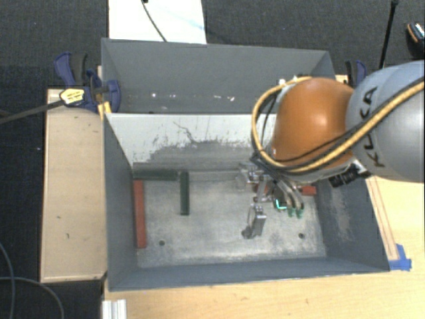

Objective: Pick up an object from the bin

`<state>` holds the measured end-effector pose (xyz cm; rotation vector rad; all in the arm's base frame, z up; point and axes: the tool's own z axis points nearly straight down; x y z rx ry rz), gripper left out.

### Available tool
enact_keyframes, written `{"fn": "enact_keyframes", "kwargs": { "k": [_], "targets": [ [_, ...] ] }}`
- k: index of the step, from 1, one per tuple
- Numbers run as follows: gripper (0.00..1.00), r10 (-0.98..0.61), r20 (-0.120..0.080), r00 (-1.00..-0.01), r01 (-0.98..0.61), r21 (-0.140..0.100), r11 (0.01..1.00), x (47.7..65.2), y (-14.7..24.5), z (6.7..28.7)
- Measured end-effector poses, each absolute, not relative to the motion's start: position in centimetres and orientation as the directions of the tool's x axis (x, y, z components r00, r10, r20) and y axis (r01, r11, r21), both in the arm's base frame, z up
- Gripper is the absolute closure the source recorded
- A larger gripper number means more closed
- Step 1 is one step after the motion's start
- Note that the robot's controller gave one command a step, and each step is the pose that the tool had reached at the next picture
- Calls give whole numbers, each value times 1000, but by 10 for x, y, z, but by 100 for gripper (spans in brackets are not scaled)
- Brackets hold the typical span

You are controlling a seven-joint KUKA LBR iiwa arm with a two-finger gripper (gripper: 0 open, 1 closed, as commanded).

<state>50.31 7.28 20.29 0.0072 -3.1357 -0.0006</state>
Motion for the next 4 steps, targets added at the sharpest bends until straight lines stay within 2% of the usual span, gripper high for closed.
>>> {"fn": "enact_keyframes", "kwargs": {
  "k": [1, 2, 3, 4],
  "targets": [
    [0, -209, 2, -978, -209, -1, 978, 505, 36, 188],
    [0, -211, -7, -977, -211, -2, 977, 588, -7, 174],
    [0, -230, 6, -973, -230, 0, 973, 579, -87, 77],
    [0, -136, -1, -991, -136, 1, 991, 588, -65, 71]
  ]
}}
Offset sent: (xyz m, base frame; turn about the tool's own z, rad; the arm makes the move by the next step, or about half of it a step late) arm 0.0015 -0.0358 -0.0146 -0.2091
